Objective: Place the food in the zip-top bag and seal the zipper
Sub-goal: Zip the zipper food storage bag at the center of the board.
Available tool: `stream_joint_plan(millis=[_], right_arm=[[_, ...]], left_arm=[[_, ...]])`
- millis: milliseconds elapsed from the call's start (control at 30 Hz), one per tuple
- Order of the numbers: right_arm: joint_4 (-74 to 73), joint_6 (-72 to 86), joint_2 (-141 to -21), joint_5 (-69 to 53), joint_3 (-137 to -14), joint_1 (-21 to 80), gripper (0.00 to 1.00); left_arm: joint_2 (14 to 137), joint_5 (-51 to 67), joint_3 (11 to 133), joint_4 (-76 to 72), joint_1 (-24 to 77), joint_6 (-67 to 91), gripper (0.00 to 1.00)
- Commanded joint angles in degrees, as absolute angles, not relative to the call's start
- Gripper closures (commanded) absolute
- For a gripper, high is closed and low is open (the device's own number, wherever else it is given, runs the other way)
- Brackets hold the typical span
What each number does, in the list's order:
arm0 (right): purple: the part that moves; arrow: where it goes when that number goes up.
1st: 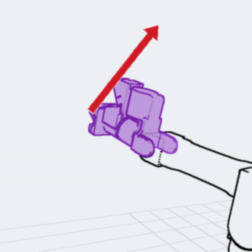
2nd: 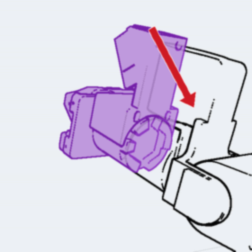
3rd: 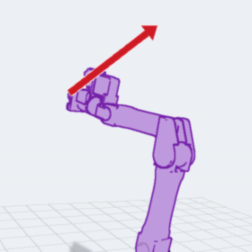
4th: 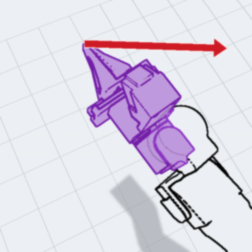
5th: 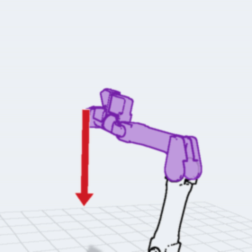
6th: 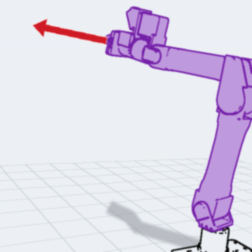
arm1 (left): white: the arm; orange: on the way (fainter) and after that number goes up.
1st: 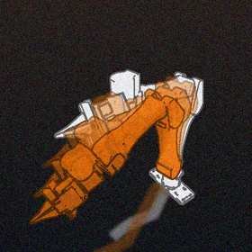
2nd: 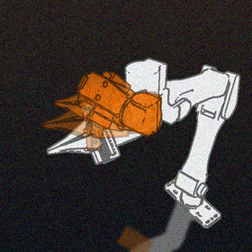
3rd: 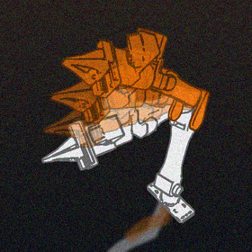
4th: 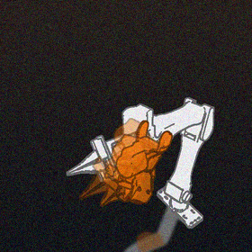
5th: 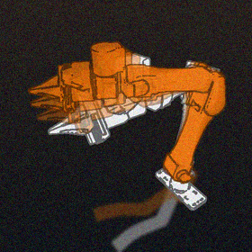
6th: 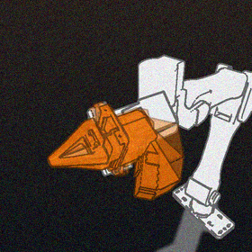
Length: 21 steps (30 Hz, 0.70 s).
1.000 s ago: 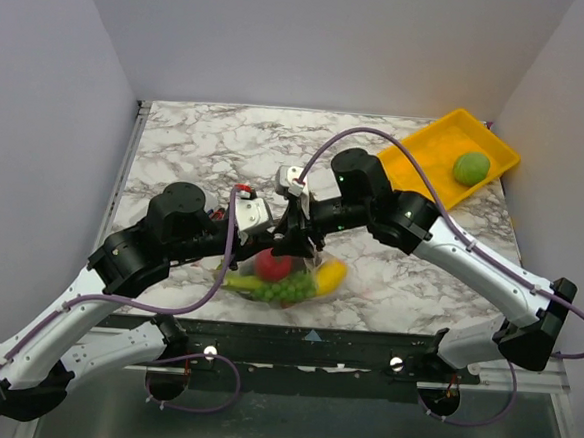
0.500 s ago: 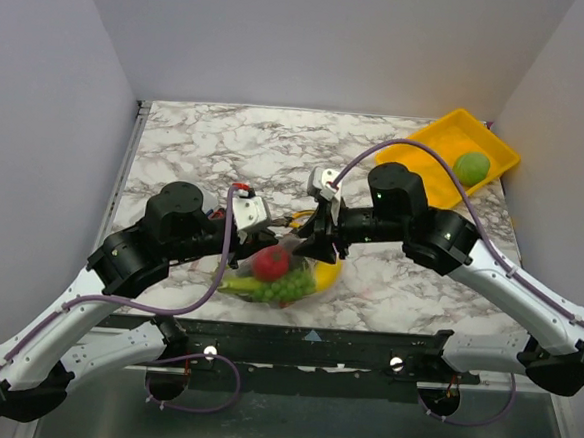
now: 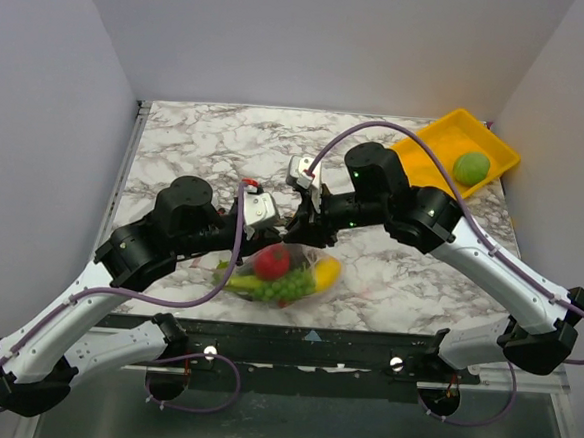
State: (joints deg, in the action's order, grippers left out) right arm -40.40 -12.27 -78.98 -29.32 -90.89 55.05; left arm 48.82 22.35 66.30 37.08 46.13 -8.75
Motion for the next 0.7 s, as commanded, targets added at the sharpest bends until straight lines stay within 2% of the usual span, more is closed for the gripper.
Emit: stream_joint_plan(millis=[0,300,500,667], right_arm=[[-43.2,-14.1,-78.3,-29.4,-91.3,55.3,0.73],[-43.8,-14.6,-78.4,-29.2,-92.3,55.3,0.8],[-44.1,-14.7,-80.9,-28.8,-94.5,55.3,0.99],[-35.2,-8.4,-78.0,-23.5,-88.2,55.3,1.0]], left_arm=[[48.6,23.8,69.1,36.4,46.2,-9.6,1.0],[48.7,24.2,69.0,36.7,46.3,-9.7,1.0],[48.9,24.6,69.3,36.6,46.3,-9.5,1.0],[48.7,24.0,69.9,37.1,46.3,-8.6,1.0]])
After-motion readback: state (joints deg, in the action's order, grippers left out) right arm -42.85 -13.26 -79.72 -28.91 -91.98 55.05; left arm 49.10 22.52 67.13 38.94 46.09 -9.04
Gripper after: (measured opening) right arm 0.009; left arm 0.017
